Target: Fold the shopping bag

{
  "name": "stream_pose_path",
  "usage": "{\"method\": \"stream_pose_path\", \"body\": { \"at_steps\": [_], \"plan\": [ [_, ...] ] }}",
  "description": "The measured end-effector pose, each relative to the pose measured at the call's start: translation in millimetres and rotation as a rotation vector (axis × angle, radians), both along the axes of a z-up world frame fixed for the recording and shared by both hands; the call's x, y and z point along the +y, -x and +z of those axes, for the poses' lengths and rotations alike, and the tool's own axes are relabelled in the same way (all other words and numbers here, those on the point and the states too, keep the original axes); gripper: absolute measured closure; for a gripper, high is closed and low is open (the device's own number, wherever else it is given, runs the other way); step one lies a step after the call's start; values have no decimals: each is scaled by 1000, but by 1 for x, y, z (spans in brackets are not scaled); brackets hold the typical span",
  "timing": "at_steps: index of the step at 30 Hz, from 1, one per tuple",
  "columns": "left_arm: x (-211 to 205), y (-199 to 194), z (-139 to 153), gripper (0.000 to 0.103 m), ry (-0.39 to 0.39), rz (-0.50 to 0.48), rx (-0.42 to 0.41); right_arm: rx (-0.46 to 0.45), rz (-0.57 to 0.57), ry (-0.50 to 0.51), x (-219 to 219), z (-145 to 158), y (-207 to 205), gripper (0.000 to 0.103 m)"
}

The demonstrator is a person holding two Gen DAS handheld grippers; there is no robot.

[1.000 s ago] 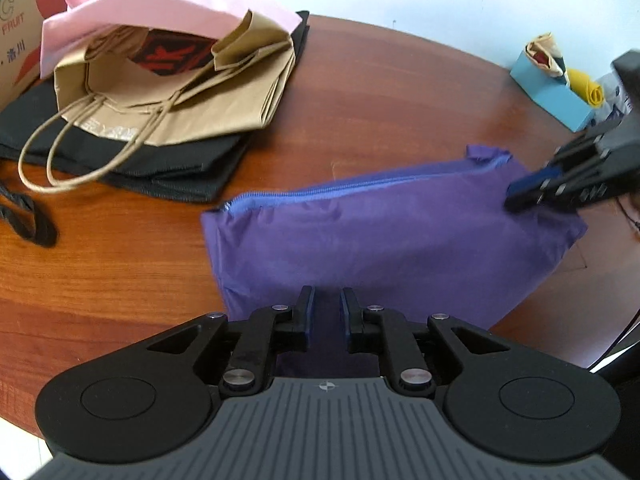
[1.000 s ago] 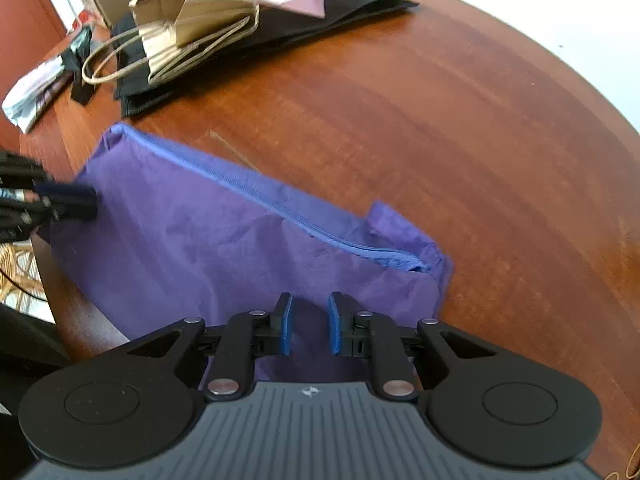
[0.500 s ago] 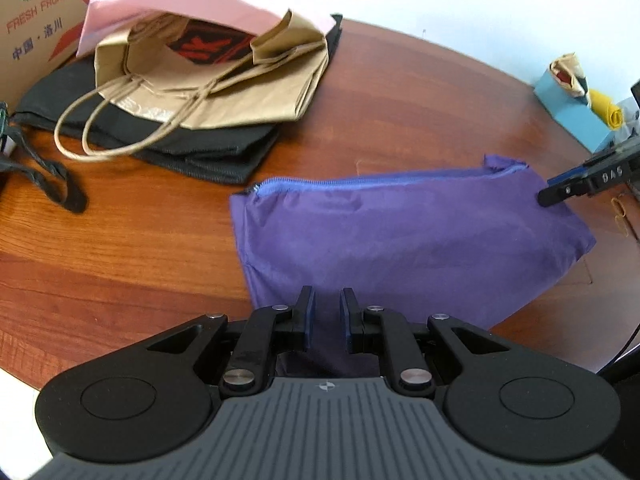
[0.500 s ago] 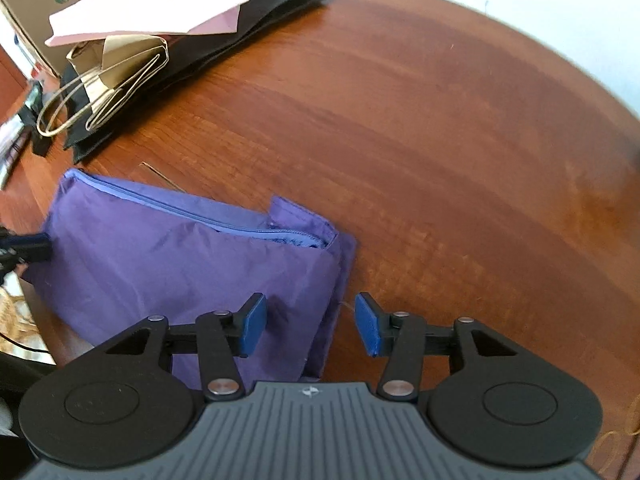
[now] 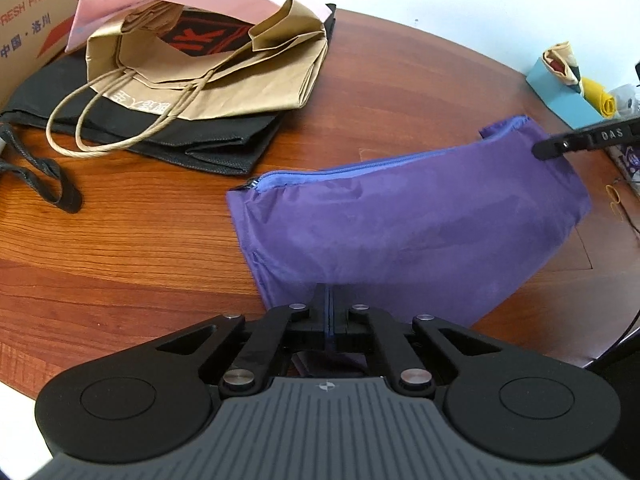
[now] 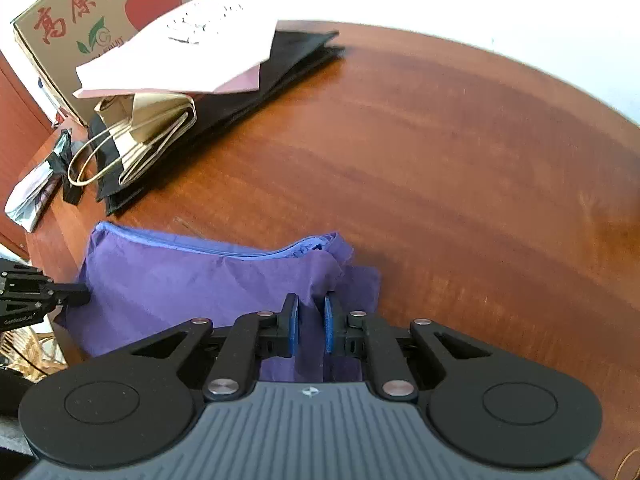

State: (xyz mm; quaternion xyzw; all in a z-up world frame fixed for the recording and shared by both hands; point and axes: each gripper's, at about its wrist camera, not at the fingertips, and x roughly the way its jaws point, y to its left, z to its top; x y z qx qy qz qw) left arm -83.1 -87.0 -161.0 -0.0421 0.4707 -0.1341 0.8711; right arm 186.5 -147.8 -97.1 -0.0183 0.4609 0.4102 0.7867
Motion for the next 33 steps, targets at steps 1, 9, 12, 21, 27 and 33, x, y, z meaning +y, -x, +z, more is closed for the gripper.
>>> {"method": "stream_pose_path", "body": {
  "at_steps": [1,9,12,21,27,33],
  "plan": [
    [1,0,0,102,4,-2,1,-9,1,9,4,0,-3,89],
    [8,-2,-1,102,46,-2,8,-57,17,52,32,-1,-21,90],
    [8,-1,-1,101,49,-3,7,-47,21,65,39,-9,-29,90],
    [0,0,4,101,-13,-30,5,-23,47,108,55,-30,-40,89],
    [-27,-24,36,101,39,-95,-120,-20,48,118,56,-31,-40,88],
    [-64,-66,25,101,71,-127,-105,-14,52,122,57,-30,-41,88]
  ]
}}
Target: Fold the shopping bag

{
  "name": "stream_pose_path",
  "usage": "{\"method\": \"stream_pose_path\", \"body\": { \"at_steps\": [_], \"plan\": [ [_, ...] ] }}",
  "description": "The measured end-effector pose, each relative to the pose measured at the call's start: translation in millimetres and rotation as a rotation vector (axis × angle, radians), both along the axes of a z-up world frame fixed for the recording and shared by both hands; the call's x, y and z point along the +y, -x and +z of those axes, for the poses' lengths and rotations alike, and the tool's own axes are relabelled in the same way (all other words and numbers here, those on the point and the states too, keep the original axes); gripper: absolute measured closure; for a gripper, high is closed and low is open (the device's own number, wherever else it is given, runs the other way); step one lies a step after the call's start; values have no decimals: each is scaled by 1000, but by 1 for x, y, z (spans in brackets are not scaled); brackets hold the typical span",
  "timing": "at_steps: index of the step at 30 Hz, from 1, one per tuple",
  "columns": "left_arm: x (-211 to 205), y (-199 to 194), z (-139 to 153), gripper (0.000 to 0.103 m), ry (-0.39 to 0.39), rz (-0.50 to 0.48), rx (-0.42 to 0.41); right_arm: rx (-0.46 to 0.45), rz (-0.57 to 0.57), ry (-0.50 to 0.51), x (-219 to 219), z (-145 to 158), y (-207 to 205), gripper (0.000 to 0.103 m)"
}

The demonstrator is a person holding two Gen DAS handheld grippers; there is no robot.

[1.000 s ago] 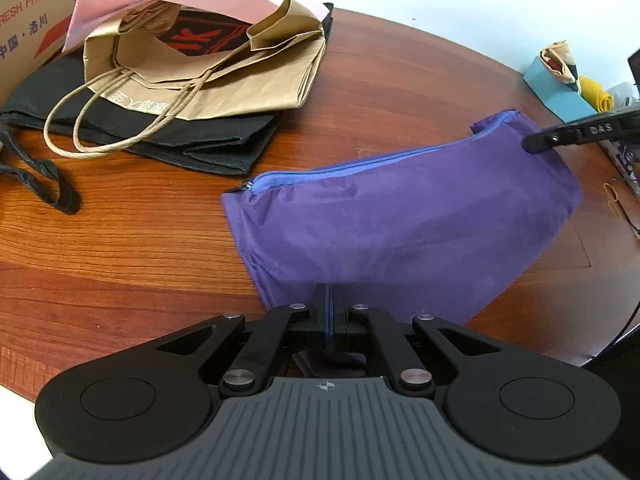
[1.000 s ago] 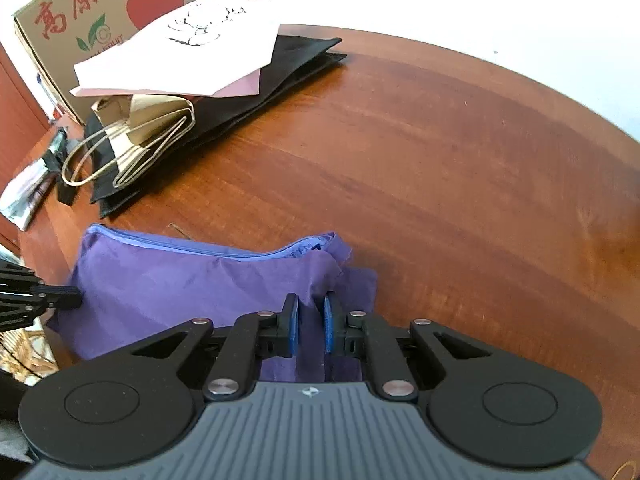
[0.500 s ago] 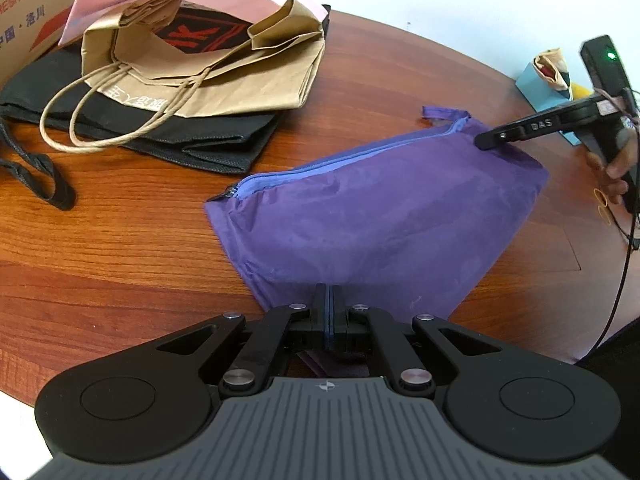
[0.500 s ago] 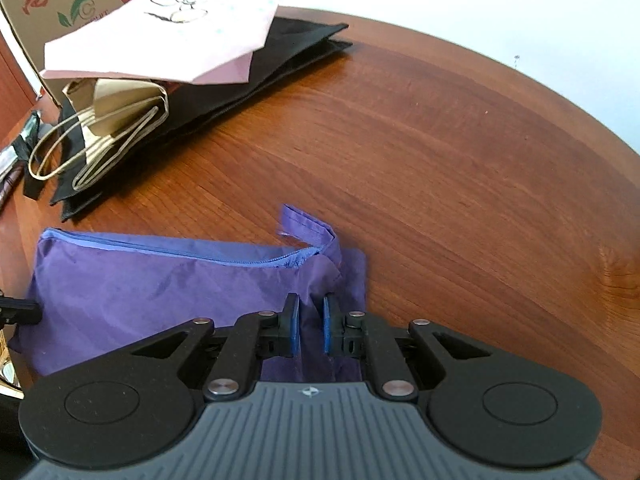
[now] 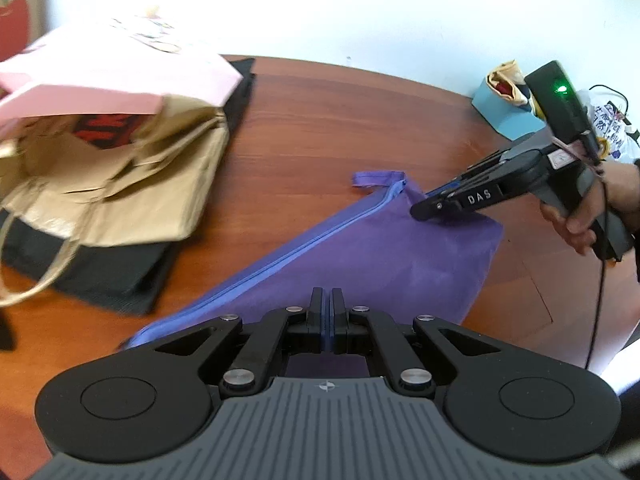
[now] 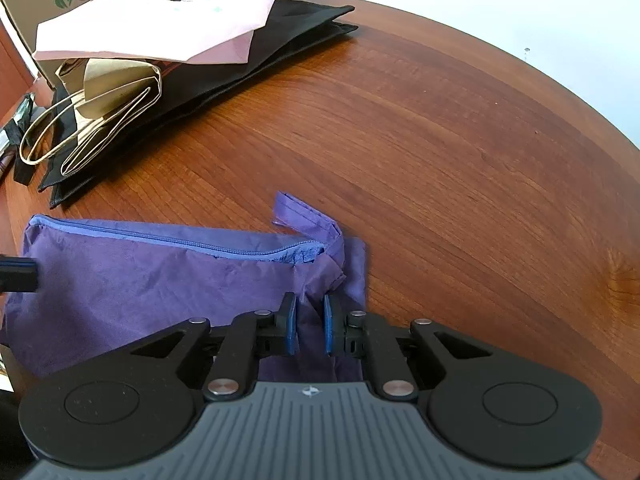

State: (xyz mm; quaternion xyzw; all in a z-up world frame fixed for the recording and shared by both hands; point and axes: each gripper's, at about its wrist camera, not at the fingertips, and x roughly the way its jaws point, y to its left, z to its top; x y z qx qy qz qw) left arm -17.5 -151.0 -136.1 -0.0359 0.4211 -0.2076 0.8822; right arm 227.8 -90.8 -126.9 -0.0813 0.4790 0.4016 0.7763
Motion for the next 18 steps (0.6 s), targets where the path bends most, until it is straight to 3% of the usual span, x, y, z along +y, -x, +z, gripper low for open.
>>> {"method": "stream_pose_path", "body": {
  "at_steps": [6,9,15,18],
  "plan": [
    [-23,-21,-17,101,-15,-21,49,7,1,-4,0,0,-2,86],
    [-27,-25,-28,101,-36,-4,83,10,15,-12,0,1,-2,70],
    [-19,-24,-34,101,20,60,103,-25,12,-94,-26,26,18,56],
    [-19,-23,-34,101,26,71,105,-30,30,-104,-37,32,31,55]
  ]
}}
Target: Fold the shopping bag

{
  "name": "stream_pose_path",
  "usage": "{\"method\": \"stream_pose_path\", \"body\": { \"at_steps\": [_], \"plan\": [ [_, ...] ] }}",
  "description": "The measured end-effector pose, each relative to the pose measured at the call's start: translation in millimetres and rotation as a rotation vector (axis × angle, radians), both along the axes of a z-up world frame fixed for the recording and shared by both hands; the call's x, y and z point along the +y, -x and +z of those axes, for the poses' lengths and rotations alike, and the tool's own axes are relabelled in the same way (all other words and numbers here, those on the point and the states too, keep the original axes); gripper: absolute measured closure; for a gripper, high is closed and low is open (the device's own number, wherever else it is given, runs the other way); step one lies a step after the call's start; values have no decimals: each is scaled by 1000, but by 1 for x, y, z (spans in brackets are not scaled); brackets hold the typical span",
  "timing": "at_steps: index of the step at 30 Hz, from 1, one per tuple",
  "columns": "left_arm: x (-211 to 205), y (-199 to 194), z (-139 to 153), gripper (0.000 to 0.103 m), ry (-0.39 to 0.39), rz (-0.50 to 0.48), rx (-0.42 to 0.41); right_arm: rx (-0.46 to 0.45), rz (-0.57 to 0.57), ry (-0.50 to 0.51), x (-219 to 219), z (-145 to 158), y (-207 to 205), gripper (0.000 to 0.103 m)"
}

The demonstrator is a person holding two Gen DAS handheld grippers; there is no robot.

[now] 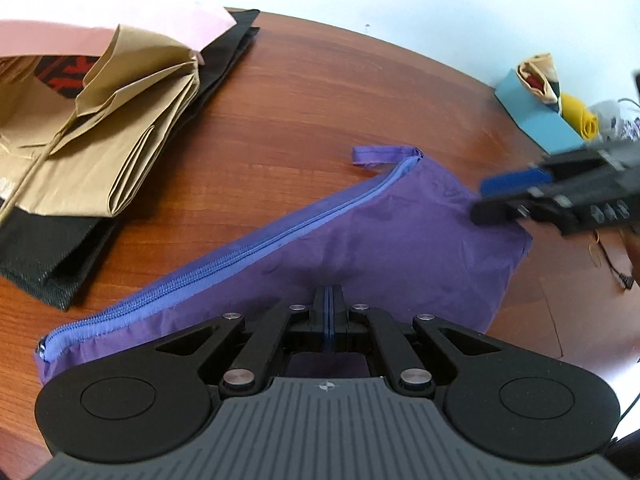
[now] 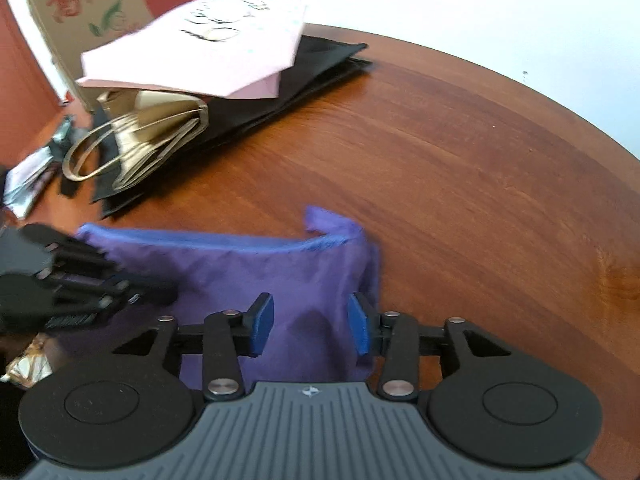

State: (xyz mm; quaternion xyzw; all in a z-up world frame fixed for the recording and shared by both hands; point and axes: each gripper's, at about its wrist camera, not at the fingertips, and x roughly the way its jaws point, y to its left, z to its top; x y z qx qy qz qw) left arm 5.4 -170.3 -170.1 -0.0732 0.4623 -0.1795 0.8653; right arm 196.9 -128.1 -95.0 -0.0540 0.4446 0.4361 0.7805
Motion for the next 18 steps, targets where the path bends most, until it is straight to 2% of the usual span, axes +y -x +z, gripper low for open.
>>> {"method": "stream_pose_path", "body": {
  "at_steps": [6,11,18],
  "plan": [
    [0,1,0,101,15,38,2,-53,-32,34,-12,-2,21,58],
    [-2,1,0,101,6,49,5,-116,-56,13,-14,3,36,62],
    [-3,1,-1,101,-1,57,4,-114,-70,-40,-23,4,40,62]
  ]
}}
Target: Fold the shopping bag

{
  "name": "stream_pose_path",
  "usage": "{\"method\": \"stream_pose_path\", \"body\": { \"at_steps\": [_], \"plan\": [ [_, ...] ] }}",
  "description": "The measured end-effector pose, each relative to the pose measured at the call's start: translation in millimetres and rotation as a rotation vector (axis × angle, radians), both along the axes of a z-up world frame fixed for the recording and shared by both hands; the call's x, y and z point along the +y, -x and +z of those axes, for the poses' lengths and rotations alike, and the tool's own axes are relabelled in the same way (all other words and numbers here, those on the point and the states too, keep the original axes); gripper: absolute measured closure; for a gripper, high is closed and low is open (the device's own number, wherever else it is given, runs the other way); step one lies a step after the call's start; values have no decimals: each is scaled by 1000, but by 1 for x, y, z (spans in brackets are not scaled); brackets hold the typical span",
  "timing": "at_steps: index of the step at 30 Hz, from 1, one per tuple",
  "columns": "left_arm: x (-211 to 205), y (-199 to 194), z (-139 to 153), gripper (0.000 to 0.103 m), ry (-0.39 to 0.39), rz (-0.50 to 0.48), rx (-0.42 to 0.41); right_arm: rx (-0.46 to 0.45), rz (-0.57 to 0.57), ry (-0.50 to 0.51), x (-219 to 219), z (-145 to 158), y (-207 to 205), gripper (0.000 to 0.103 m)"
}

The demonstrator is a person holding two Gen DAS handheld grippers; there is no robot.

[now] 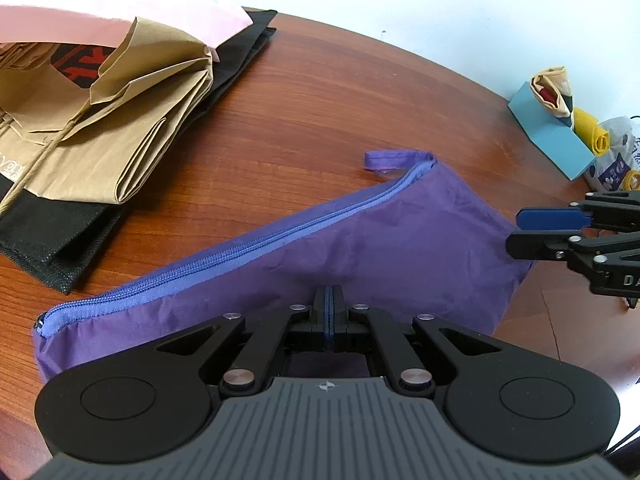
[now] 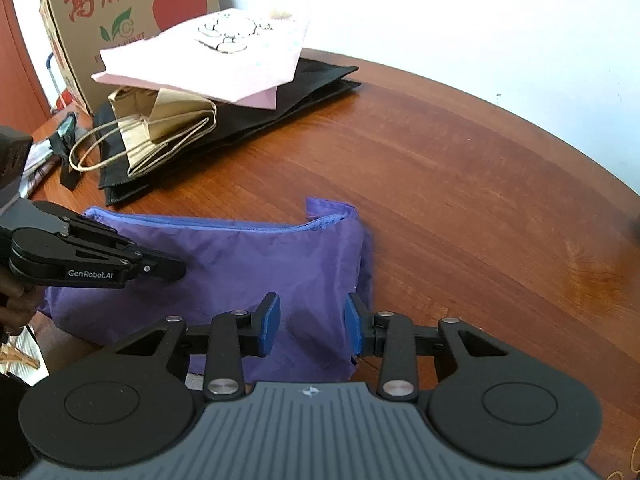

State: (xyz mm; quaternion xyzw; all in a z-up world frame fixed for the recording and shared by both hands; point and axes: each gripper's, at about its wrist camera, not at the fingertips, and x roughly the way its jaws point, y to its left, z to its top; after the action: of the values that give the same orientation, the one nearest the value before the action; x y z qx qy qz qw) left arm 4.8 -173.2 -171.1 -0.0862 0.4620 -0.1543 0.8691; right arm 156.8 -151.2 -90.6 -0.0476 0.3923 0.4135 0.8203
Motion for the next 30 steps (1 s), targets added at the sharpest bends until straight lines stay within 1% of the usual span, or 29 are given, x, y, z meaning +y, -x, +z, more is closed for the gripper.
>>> {"method": "stream_pose_path", "body": {
  "at_steps": [3,6,9,12,15,17,19,20,21,23,26,28,30],
  "plan": [
    [-1,0,1,101,-9,1,0,12,8,-11,0,1,3,62],
    [-2,0,1,101,-16,-1,-2,48,23,-3,2,-7,4,62],
    [-3,-1,2,101,-24,-5,-1,78,16,11,2,-21,-1,65],
    [-3,-1,2,101,-32,-11,-3,101,19,31,4,-30,-4,72],
    [-2,-3,2,101,-35,-15,-3,103,28,33,5,-42,-5,73],
    [-3,-4,2,101,-44,-16,2,78,46,48,9,-48,-3,73],
    [-8,-4,5,101,-71,-10,12,74,51,52,9,-48,-2,73],
    [-13,-3,9,101,-92,-21,-1,84,48,46,9,-49,-3,73],
    [-17,-2,13,101,-96,-34,-15,93,47,42,8,-49,-4,73],
    [-29,0,22,101,-65,-56,-41,99,50,45,9,-49,-4,72],
    [-55,-1,28,100,-6,-90,-63,102,61,52,11,-48,-4,67],
    [-66,-3,23,100,-11,-99,-52,103,70,56,12,-47,-4,65],
    [-73,-6,11,101,-27,-92,-19,109,79,55,12,-46,-6,64]
  ]
}}
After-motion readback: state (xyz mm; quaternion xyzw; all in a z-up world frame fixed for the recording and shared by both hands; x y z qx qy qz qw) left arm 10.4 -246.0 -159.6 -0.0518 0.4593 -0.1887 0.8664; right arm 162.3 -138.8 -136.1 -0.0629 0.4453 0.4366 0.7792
